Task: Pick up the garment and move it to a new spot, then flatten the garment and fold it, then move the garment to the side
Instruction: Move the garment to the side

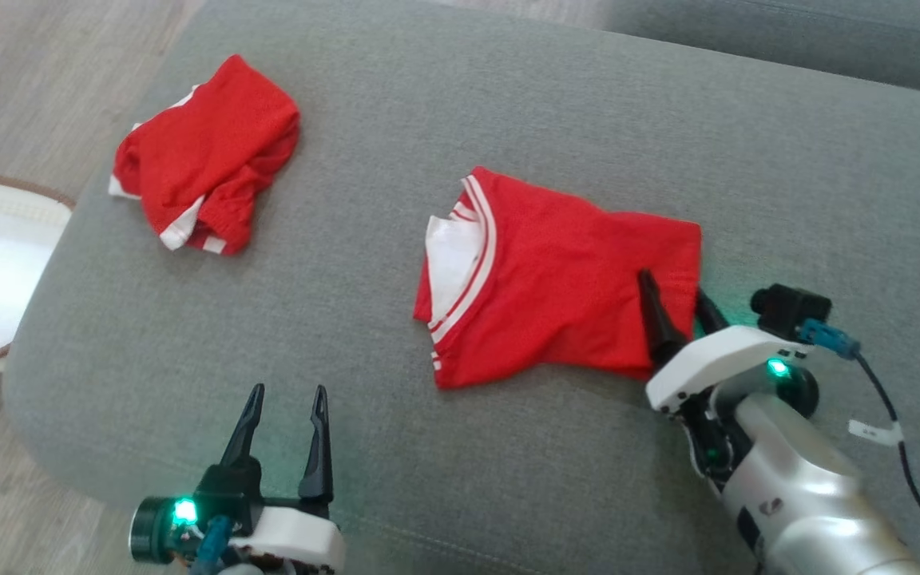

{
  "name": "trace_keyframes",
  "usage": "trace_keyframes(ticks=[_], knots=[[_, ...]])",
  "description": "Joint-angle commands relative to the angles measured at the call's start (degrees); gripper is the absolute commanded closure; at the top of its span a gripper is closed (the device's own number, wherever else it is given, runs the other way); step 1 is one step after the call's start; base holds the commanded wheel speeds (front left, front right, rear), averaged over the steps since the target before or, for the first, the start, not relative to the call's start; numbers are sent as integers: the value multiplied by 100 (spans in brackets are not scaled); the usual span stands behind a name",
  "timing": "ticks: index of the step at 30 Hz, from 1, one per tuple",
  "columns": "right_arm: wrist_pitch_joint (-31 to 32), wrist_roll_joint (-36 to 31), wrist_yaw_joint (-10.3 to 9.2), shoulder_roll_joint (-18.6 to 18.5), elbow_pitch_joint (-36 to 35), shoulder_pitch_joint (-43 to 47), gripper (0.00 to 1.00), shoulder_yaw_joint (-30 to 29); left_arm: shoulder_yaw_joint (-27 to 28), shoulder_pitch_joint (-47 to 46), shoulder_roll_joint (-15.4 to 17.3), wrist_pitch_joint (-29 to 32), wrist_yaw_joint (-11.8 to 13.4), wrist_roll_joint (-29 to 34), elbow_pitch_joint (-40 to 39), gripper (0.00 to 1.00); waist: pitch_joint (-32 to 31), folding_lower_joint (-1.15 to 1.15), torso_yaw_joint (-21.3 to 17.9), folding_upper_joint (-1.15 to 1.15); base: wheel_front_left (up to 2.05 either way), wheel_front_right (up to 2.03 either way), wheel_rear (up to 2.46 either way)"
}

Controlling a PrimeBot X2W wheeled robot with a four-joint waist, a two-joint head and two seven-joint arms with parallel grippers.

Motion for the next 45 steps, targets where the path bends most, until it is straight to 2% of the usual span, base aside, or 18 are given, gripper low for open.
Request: trace_keyframes(ticks=[1,3,7,8,14,20,26,29,33,38,41,45], knots=[[35,237,48,248,13,157,100,391,189,-200,33,-29,-22,52,-171,0,-24,0,-112,0,0,0,0],[19,289,48,248,60,79,100,498,188,-203,33,-29,-52,67,-186,0,-65,0,-244,0,0,0,0],[9,63,48,248,-129,-7,100,262,219,-162,33,-29,-110,133,-237,0,-190,0,-761,0,0,0,0],[9,63,48,248,-129,-7,100,262,219,-162,33,-29,-110,133,-237,0,-190,0,-761,0,0,0,0],[7,-476,48,248,-604,286,100,-43,262,-125,33,-29,-178,131,-287,0,-359,0,-1916,0,0,0,0],[7,-726,48,248,-899,552,100,-214,402,-169,33,-29,-97,9,-357,0,-343,0,-3101,0,0,0,0],[6,-949,48,248,-1108,692,100,-394,455,-250,33,-29,-120,18,-358,0,-228,0,-3982,0,0,0,0],[6,-945,48,248,-1235,748,100,-393,470,-294,33,-29,-137,1,-345,0,-120,0,-4248,0,0,0,0],[6,-1175,48,248,-1271,610,100,-468,490,-387,33,-29,-166,27,-316,0,46,0,-4365,0,0,0,0],[6,-1746,48,142,-1157,27,100,-787,507,-453,33,-29,-259,142,-245,0,238,0,-4139,0,0,0,0],[6,-2072,48,-174,-924,-487,100,-1110,554,-464,33,-29,-302,211,-240,0,377,0,-3892,0,0,0,0],[34,-2511,48,-842,-228,-1145,100,-1521,634,-525,36,-29,-355,296,-252,0,571,0,-3446,0,0,0,0]])
